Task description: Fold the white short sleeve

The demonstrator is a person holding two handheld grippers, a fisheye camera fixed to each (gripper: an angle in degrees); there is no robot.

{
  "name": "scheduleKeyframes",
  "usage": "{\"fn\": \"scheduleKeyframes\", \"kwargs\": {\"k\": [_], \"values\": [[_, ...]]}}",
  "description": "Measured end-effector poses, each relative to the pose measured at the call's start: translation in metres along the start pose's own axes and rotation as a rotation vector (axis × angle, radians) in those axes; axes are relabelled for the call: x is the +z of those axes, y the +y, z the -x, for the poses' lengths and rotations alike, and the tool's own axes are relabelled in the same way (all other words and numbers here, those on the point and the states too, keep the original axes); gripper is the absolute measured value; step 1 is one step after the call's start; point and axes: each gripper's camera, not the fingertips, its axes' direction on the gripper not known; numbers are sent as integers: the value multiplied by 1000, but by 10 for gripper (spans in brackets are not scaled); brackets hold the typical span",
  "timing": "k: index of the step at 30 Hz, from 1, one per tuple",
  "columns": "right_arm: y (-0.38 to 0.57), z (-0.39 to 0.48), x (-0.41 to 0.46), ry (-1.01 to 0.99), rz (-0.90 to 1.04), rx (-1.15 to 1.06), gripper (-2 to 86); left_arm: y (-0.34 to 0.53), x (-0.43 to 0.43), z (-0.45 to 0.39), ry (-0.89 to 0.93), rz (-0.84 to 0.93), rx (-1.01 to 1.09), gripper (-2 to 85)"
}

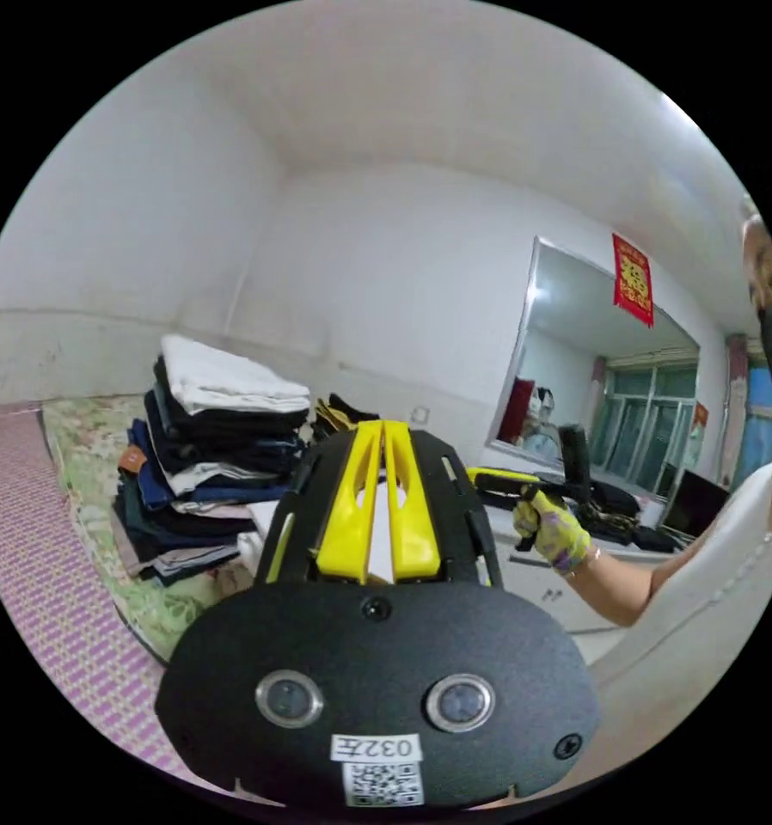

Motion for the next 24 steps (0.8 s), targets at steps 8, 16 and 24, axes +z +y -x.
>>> {"fn": "scheduleKeyframes", "kwargs": {"k": [8,16,24], "values": [[-117,71,157,300,353,-225,-10,34,125,-78,-392,626,-42,-10],[-126,65,231,296,560,-249,-10,99,106,-110,-452,548,-13,-10],[-174,80,234,288,588,-244,-10,121,83,-116,-355,577,-86,-10]]}}
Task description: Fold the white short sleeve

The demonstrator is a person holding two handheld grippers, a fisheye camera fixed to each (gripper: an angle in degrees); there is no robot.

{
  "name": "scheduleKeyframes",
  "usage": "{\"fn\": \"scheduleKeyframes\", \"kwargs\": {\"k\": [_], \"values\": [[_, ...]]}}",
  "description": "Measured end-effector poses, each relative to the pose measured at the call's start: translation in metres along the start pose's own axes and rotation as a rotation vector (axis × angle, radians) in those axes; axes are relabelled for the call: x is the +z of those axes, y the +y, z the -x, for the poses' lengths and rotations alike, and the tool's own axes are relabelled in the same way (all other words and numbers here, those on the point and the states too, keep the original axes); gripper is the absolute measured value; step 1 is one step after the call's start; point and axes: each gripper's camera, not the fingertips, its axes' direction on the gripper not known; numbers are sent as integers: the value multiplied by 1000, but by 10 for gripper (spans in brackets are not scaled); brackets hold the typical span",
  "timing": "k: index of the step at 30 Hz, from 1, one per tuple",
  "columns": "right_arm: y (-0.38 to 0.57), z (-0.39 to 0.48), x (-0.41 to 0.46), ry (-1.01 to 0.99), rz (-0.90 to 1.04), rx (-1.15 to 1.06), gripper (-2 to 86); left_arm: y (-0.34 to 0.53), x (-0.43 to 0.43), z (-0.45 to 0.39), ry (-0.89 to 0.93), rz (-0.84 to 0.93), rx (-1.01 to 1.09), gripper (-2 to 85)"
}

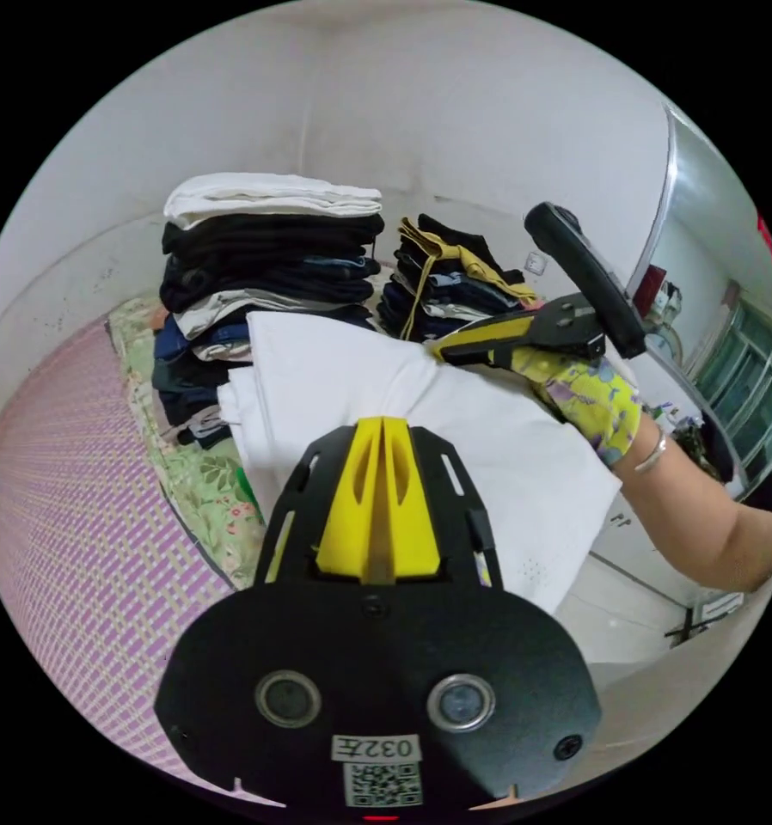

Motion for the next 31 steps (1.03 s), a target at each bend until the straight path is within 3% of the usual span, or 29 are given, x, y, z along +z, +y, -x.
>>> {"fn": "scheduleKeyframes", "kwargs": {"k": [2,4,9,11,13,15,19,23,26,31], "values": [[-11,-7,-16,-35,-1,2,-10,13,-24,12,94,-20,-37,-9],[-15,-17,-43,-58,-70,4,-10,39,-62,15,94,-148,-44,-9],[30,-4,-181,-95,-626,-59,-10,170,-137,26,116,-230,-45,-9],[64,34,-224,-191,-879,-191,-10,281,-145,37,127,-157,-145,-9],[81,77,-232,-297,-975,-313,-10,384,-143,45,124,-62,-273,-9],[85,129,-223,-456,-938,-414,-10,500,-143,50,91,32,-449,-9],[63,285,-160,-994,-377,-497,-10,784,-185,34,188,27,-1003,-9],[61,449,-144,-1259,-28,-607,-10,994,-254,-18,71,-41,-1312,-9],[45,543,-160,-1314,108,-778,-10,1095,-298,-36,-20,-127,-1431,-9],[-1,638,-191,-1385,180,-862,-10,1178,-346,-35,-165,-322,-1452,-9]]}}
